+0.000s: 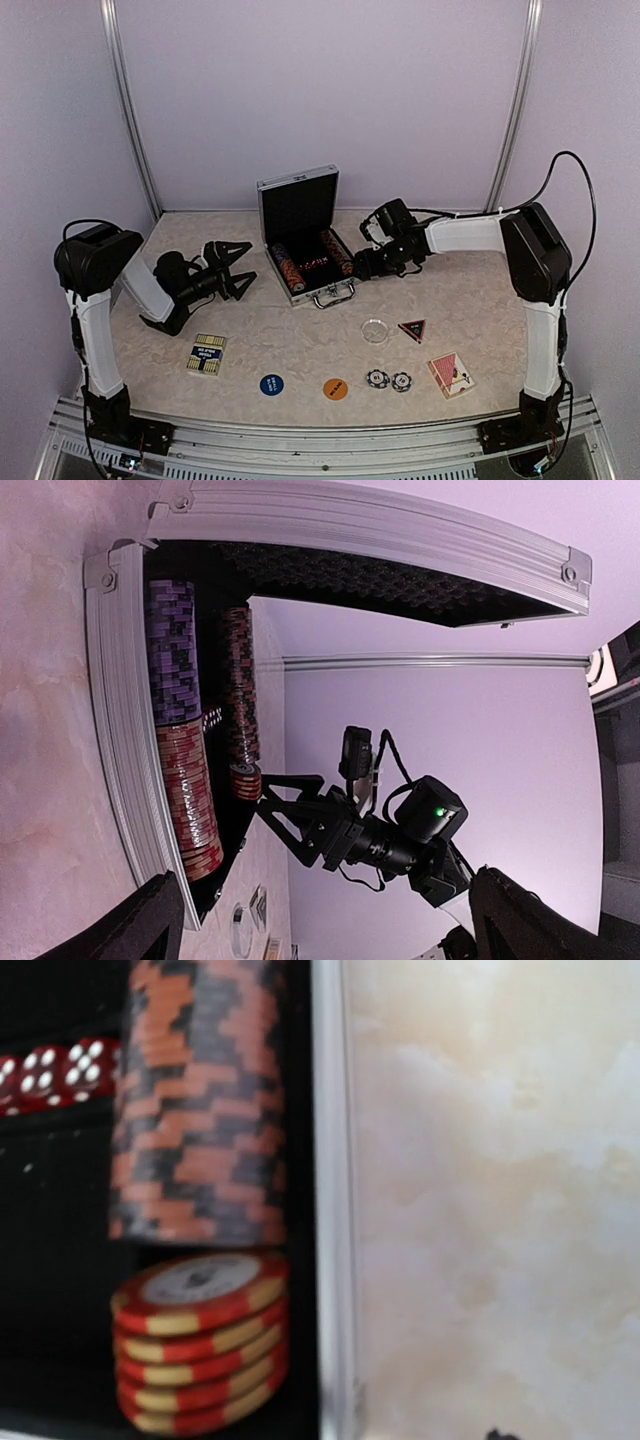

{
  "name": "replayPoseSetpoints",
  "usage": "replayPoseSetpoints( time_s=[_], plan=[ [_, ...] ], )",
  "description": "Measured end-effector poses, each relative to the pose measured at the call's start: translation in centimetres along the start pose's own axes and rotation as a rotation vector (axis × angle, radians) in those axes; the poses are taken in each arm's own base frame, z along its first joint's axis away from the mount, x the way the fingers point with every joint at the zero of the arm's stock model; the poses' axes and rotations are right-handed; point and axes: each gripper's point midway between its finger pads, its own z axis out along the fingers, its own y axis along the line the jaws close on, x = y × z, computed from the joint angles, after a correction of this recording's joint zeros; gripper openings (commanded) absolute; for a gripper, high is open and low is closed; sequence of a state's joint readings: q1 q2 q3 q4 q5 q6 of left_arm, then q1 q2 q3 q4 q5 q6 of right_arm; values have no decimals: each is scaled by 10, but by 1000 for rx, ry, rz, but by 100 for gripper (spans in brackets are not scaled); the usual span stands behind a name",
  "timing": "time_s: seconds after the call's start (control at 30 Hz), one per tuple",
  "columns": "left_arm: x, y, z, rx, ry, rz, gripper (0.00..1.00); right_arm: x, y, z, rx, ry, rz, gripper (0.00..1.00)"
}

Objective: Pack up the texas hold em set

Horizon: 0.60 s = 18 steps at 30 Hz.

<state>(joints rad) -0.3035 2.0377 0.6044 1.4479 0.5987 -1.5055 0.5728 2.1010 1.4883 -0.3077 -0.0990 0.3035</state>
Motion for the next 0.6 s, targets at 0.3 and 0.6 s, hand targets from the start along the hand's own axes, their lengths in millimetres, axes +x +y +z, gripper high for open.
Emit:
replayPoseSetpoints(
  time_s=[0.3, 0.6],
  plan=[
    [0, -1, 0, 3, 0, -8, 99, 3, 1, 0, -8, 8, 24, 71],
    [2, 1, -2, -2, 0, -11, 99, -31, 0, 8, 27, -44, 18, 71]
  ],
)
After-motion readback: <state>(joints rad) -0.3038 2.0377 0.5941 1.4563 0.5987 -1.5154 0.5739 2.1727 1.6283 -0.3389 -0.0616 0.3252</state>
